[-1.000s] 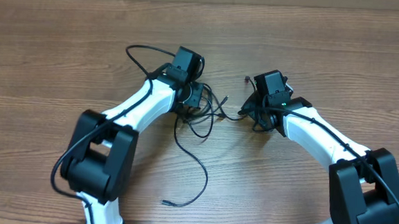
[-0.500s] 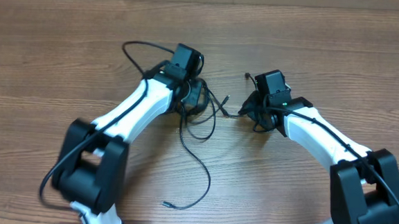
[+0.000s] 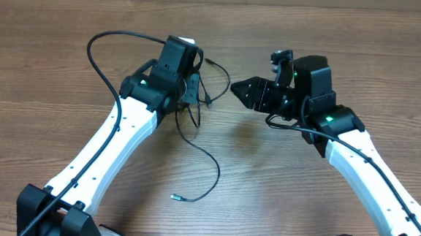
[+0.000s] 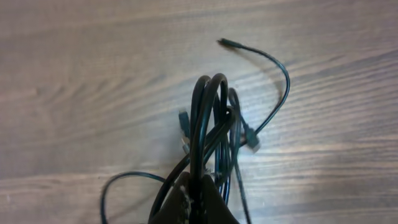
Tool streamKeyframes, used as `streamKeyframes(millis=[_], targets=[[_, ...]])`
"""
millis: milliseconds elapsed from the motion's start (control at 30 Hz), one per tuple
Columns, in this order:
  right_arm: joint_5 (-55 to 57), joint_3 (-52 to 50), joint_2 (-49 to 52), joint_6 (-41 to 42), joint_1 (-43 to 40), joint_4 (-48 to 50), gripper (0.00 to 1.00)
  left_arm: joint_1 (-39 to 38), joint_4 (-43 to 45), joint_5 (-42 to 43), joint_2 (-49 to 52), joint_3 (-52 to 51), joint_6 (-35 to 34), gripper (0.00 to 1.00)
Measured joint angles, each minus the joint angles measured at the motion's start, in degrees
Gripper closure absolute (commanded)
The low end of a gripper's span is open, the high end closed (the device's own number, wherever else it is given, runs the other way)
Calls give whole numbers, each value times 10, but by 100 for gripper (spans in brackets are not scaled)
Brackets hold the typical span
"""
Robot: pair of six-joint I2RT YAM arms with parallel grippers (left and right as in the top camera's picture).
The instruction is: Untangle cables
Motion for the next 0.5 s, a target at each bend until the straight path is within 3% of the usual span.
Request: streamKeyframes(millis=[167, 267, 500], targets=[[-40, -1, 10, 0, 8, -20, 48, 0, -20, 15, 0, 0, -29, 96], [-49, -5, 32, 0, 24, -22, 43, 9, -28, 30, 0, 0, -41, 96], [-49, -12, 103, 6, 78, 9, 42, 68, -39, 125, 0, 0, -47, 96]])
